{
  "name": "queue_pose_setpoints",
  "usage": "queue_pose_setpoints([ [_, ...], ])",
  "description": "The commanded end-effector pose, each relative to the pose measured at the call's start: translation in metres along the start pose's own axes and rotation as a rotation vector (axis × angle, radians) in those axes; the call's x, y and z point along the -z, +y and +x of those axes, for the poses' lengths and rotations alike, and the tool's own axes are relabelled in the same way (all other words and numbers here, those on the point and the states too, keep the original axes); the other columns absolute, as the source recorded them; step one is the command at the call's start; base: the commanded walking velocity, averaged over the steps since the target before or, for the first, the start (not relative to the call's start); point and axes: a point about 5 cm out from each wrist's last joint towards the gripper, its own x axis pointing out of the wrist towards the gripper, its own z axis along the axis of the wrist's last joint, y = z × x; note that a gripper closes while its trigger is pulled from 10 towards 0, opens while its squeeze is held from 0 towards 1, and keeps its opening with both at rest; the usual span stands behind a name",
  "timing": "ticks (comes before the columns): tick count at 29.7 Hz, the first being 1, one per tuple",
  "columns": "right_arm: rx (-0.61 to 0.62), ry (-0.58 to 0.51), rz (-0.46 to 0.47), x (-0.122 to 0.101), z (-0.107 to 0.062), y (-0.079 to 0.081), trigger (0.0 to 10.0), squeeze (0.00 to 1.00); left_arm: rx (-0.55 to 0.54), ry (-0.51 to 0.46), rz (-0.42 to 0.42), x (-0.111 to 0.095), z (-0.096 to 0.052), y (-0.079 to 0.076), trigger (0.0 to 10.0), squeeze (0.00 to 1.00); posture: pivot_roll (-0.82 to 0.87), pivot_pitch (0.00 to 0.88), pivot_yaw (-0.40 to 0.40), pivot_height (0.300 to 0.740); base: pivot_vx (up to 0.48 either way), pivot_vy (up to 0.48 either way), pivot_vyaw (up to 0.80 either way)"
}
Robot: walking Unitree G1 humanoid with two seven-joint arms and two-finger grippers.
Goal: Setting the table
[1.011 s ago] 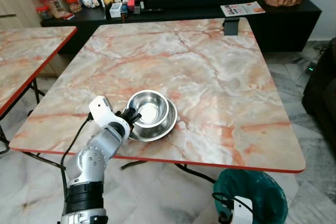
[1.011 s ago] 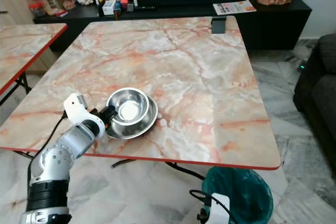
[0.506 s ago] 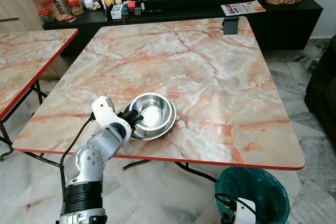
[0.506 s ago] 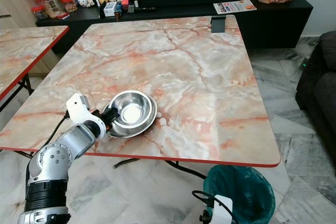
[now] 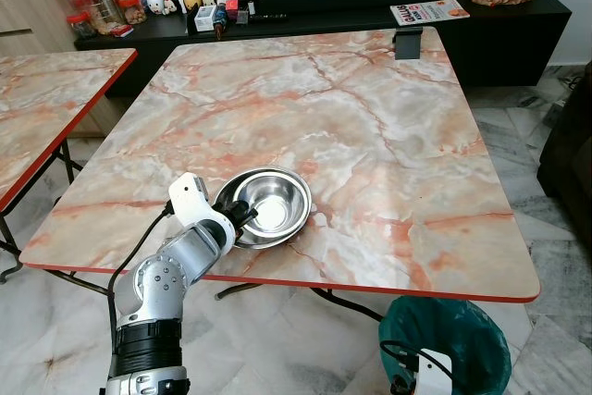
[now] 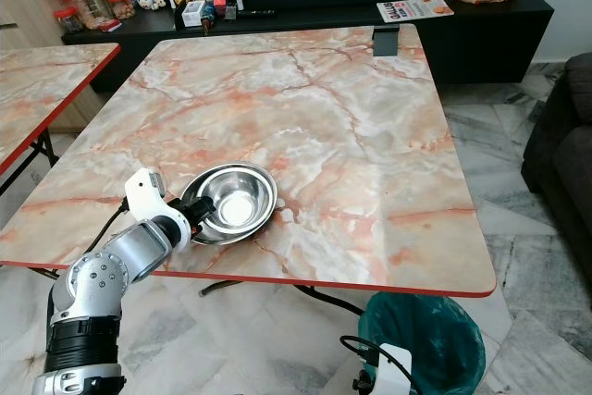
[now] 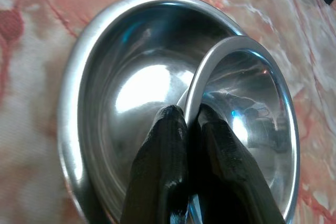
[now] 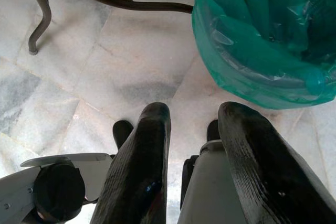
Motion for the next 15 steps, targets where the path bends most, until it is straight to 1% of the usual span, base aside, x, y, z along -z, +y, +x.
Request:
queue_pose_setpoints([
  [1,0.0,0.007,0.004,0.0029,-0.0006,0.0014,10.0,0.0,-0.004,-0.031,0.006,-0.0091,-0.0031,-0.0004,10.0,0.0,0.09,0.045,0.136,0.74,0.0,0.0,0.0],
  [13,0.001,0.01,0.009,0.0042,-0.0009,0.0019,10.0,0.0,-0.024,-0.043,-0.017,-0.01,-0.0005,-0.0026,10.0,0.0,0.09,0.044,0.139,0.74,0.0,0.0,0.0],
  [14,0.002,0.011,0.009,0.0046,-0.001,0.0017,10.0,0.0,-0.025,-0.044,-0.015,-0.0102,-0.0003,-0.0029,10.0,0.52,0.09,0.044,0.139,0.74,0.0,0.0,0.0],
  [15,0.002,0.012,0.009,0.0048,-0.001,0.0016,10.0,0.0,-0.026,-0.044,-0.015,-0.0103,-0.0002,-0.0029,10.0,0.52,0.09,0.044,0.139,0.74,0.0,0.0,0.0],
])
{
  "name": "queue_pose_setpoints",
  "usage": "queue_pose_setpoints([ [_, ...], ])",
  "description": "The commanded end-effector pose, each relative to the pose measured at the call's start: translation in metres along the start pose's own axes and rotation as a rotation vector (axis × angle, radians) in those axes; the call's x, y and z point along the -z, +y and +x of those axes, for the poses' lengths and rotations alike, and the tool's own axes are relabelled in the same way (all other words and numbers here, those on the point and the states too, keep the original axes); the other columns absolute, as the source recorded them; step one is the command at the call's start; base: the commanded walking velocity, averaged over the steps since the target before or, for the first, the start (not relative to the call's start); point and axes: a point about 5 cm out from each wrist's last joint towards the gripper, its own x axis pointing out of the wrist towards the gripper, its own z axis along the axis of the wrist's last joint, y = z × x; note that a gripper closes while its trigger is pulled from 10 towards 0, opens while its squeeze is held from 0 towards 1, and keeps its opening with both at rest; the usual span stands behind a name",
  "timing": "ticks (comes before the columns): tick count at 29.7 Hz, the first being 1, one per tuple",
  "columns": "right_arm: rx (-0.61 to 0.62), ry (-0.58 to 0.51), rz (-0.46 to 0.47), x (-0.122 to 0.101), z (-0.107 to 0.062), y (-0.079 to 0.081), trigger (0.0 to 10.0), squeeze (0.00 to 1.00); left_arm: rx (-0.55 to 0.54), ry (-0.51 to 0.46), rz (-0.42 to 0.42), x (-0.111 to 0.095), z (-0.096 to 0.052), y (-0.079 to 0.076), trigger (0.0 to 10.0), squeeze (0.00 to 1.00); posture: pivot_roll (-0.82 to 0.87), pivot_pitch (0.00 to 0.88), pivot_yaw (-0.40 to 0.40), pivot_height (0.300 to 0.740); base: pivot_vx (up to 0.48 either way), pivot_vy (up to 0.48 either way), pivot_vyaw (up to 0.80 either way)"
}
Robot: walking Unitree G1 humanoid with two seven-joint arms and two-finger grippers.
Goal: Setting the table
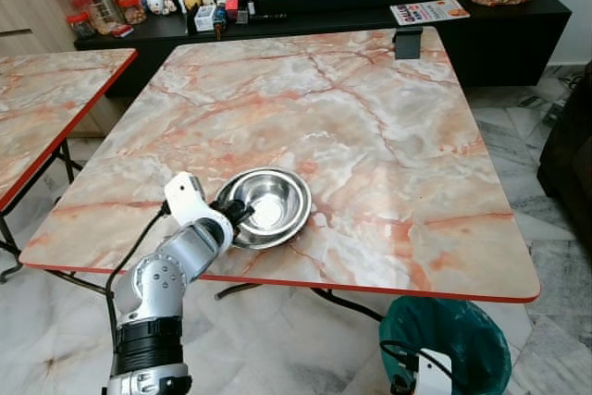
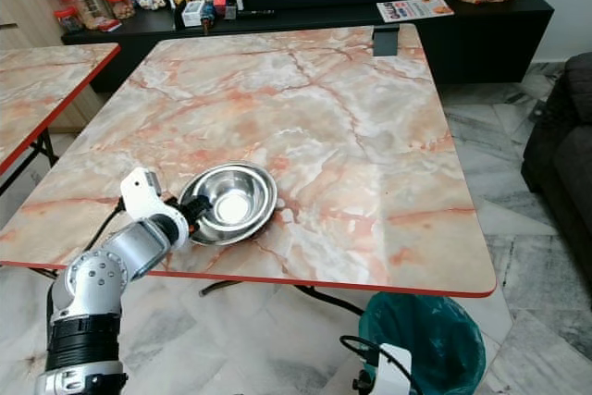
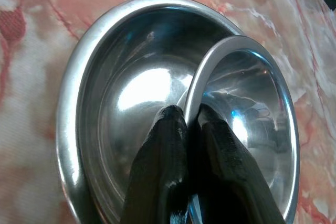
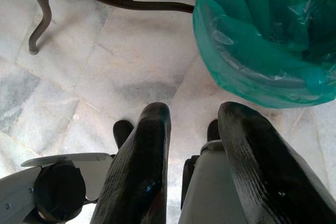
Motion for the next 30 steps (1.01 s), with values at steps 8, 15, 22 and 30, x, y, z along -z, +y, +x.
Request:
queue_pose_setpoints([
  [8,0.002,0.008,0.011,0.003,-0.001,0.001,10.0,0.0,-0.013,-0.045,0.004,-0.011,0.0,-0.002,10.0,1.0,0.09,0.042,0.14,0.74,0.0,0.0,0.0],
  [15,0.002,0.008,0.01,0.003,-0.001,0.001,10.0,0.0,-0.009,-0.059,0.01,-0.015,-0.001,-0.004,10.0,0.0,0.09,0.043,0.14,0.74,0.0,0.0,0.0],
  [22,0.001,0.009,0.01,0.003,-0.001,0.002,10.0,0.0,-0.02,-0.099,0.145,-0.024,-0.004,-0.005,10.0,0.0,0.09,0.04,0.141,0.74,0.0,0.0,0.0],
  [30,-0.002,0.007,0.012,0.002,0.0,0.003,10.0,0.0,0.0,-0.17,0.506,-0.041,-0.011,-0.019,10.0,0.0,0.1,0.037,0.143,0.74,0.0,0.0,0.0],
])
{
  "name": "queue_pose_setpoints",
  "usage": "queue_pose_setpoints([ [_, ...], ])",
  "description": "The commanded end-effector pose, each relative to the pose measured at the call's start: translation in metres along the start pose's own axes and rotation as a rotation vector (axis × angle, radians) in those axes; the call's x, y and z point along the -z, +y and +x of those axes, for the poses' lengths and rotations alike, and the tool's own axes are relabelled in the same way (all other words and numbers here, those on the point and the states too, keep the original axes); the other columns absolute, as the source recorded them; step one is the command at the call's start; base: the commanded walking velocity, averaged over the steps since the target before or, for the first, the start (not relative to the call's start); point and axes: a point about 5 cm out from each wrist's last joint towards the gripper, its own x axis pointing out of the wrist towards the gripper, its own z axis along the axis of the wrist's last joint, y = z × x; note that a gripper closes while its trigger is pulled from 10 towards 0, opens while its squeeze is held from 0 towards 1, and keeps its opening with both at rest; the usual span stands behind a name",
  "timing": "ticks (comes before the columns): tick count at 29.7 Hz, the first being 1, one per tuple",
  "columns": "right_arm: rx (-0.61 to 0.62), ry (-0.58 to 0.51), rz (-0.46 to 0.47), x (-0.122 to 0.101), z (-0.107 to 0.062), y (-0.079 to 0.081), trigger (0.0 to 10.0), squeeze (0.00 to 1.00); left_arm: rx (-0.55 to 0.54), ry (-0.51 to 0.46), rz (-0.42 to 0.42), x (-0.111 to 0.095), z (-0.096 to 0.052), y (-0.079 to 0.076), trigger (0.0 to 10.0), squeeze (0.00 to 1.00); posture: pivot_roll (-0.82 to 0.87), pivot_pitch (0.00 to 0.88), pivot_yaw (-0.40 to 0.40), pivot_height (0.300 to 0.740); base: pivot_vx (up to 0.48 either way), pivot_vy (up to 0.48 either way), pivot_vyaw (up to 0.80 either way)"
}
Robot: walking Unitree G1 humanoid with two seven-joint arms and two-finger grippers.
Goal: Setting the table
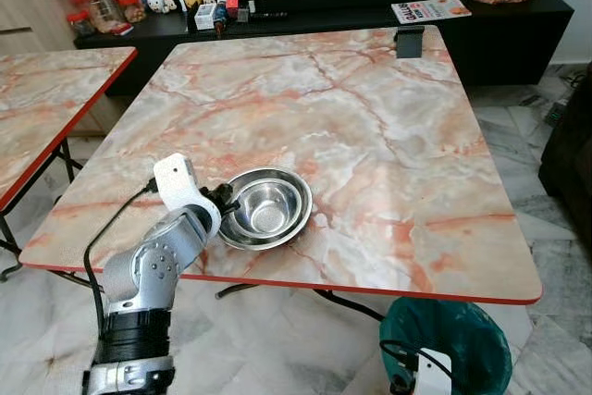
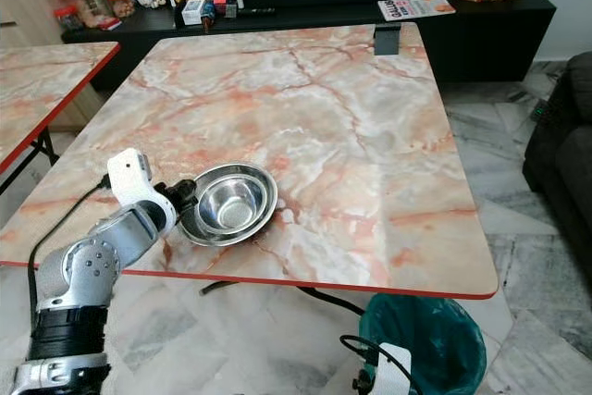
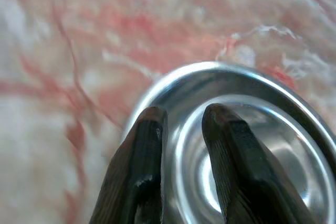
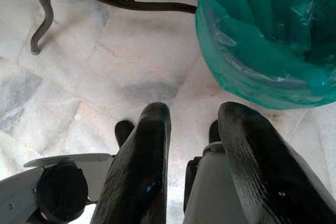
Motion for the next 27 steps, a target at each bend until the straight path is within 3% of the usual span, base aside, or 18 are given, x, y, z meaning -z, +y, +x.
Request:
queue_pose_setpoints([
  [1,0.001,0.008,0.011,0.003,-0.001,0.002,10.0,0.0,0.014,-0.057,0.066,-0.013,-0.003,-0.004,10.0,0.0,0.1,0.037,0.143,0.74,0.0,0.0,0.0],
  [6,0.001,0.008,0.011,0.003,0.0,0.002,10.0,0.0,0.04,-0.127,0.129,-0.024,-0.006,-0.005,10.0,0.0,0.1,0.035,0.143,0.74,0.0,0.0,0.0],
  [8,0.0,0.006,0.011,0.002,0.0,0.003,10.0,0.0,0.017,-0.24,0.204,-0.035,-0.008,0.003,10.0,0.0,0.09,0.031,0.141,0.74,0.0,0.0,0.0],
  [9,0.0,0.006,0.011,0.002,0.0,0.003,10.0,0.0,0.017,-0.24,0.204,-0.035,-0.008,0.003,10.0,0.0,0.09,0.031,0.141,0.74,0.0,0.0,0.0],
  [11,-0.002,0.0,0.01,0.0,0.0,0.003,10.0,0.0,-0.107,-0.413,0.345,-0.047,-0.014,0.023,10.0,0.0,0.1,0.023,0.139,0.74,0.0,0.0,0.0],
  [12,-0.002,0.0,0.01,0.0,0.0,0.003,10.0,0.0,-0.107,-0.413,0.345,-0.047,-0.014,0.023,10.0,0.0,0.1,0.023,0.139,0.74,0.0,0.0,0.0],
  [13,-0.002,-0.005,0.01,-0.002,0.001,0.003,10.0,0.0,-0.153,-0.467,0.414,-0.046,-0.017,0.032,10.0,0.0,0.1,0.021,0.132,0.74,0.0,0.0,0.0],
  [19,-0.014,-0.022,-0.002,-0.007,0.002,0.003,10.0,0.0,-0.325,-0.537,0.461,-0.022,-0.029,0.074,10.0,0.0,0.11,0.02,0.112,0.74,0.0,0.0,0.0],
  [23,-0.023,-0.031,-0.011,-0.01,0.002,0.002,10.0,0.0,-0.444,-0.515,0.486,0.008,-0.04,0.103,10.0,0.0,0.11,0.02,0.093,0.74,0.0,0.0,0.0],
  [24,-0.025,-0.032,-0.016,-0.011,0.002,0.002,10.0,0.0,-0.512,-0.505,0.489,0.018,-0.047,0.118,10.0,0.0,0.11,0.021,0.089,0.74,0.0,0.0,0.0],
  [25,-0.025,-0.032,-0.016,-0.011,0.002,0.002,10.0,0.0,-0.512,-0.505,0.489,0.018,-0.047,0.118,10.0,0.0,0.11,0.021,0.089,0.74,0.0,0.0,0.0],
  [27,-0.028,-0.037,-0.023,-0.013,0.003,0.001,10.0,0.0,-0.588,-0.5,0.488,0.028,-0.059,0.133,10.0,0.0,0.12,0.023,0.076,0.74,0.0,0.0,0.0],
])
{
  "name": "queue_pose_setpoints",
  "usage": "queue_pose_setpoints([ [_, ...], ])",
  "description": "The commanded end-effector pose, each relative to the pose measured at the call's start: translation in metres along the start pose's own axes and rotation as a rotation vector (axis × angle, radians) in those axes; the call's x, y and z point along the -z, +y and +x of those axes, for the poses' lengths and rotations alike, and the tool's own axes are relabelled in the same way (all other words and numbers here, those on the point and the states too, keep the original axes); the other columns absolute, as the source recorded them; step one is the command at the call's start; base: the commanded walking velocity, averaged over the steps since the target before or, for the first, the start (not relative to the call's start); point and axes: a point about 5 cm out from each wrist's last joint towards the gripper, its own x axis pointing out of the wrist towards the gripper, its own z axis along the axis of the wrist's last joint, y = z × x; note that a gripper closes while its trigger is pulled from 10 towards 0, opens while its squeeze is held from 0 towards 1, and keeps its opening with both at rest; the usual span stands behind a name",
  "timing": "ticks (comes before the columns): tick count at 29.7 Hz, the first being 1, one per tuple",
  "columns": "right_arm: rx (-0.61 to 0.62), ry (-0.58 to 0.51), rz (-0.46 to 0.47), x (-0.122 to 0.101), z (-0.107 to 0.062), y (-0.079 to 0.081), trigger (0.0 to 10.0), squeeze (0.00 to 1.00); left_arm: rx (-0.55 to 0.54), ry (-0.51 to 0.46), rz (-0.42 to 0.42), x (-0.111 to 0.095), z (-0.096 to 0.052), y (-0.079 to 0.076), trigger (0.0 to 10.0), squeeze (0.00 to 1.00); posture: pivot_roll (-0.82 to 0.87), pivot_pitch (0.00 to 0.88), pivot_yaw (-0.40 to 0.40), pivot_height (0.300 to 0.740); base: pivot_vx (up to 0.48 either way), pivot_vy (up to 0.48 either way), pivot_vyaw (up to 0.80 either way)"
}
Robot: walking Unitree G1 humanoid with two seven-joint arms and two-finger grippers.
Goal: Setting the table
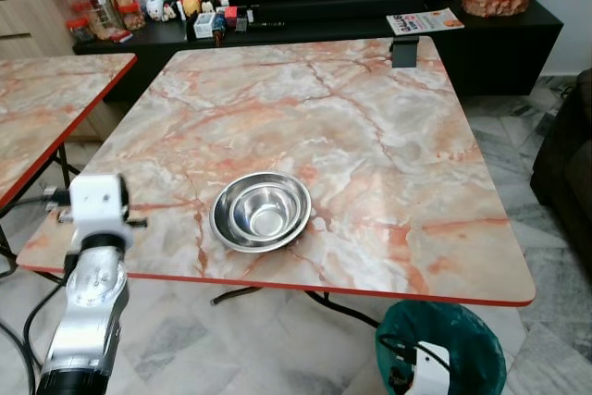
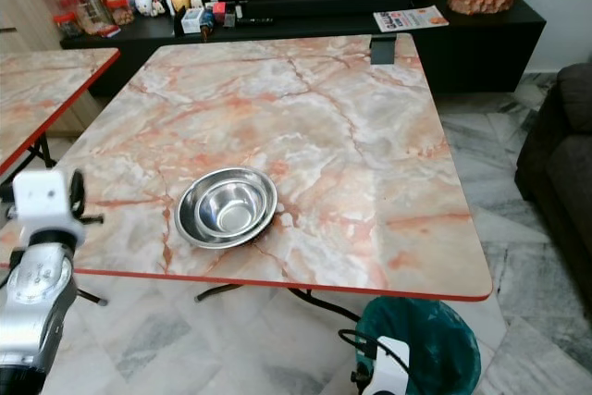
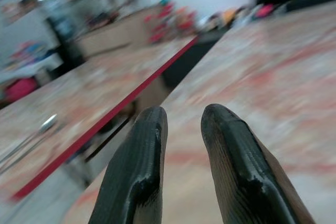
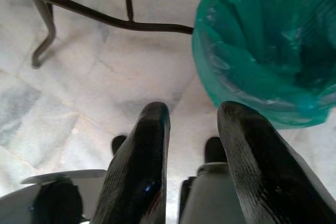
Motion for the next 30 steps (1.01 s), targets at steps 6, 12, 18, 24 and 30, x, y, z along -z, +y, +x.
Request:
queue_pose_setpoints([
  [6,-0.018,-0.01,-0.024,-0.004,0.001,0.002,10.0,0.0,-0.271,0.023,0.114,0.027,-0.022,0.052,10.0,0.0,0.12,0.027,0.068,0.74,0.0,0.0,0.0],
  [12,-0.014,-0.009,-0.024,-0.004,0.001,0.001,10.0,0.0,-0.352,0.247,0.164,0.073,-0.046,0.076,10.0,0.0,0.12,0.028,0.07,0.74,0.0,0.0,0.0],
  [18,-0.01,-0.003,-0.018,-0.002,0.0,0.001,10.0,0.0,-0.267,0.591,0.139,0.135,-0.082,0.074,10.0,0.0,0.11,0.025,0.078,0.74,0.0,0.0,0.0],
  [24,-0.001,0.013,-0.023,0.0,0.0,-0.001,10.0,0.0,0.062,0.803,0.096,0.164,-0.108,0.03,10.0,0.0,0.1,0.021,0.075,0.74,0.0,0.0,0.0],
  [30,0.001,0.014,-0.033,-0.002,0.001,-0.003,10.0,0.0,0.386,0.886,0.023,0.172,-0.128,-0.026,10.0,0.0,0.09,0.02,0.069,0.74,0.0,0.0,0.0],
])
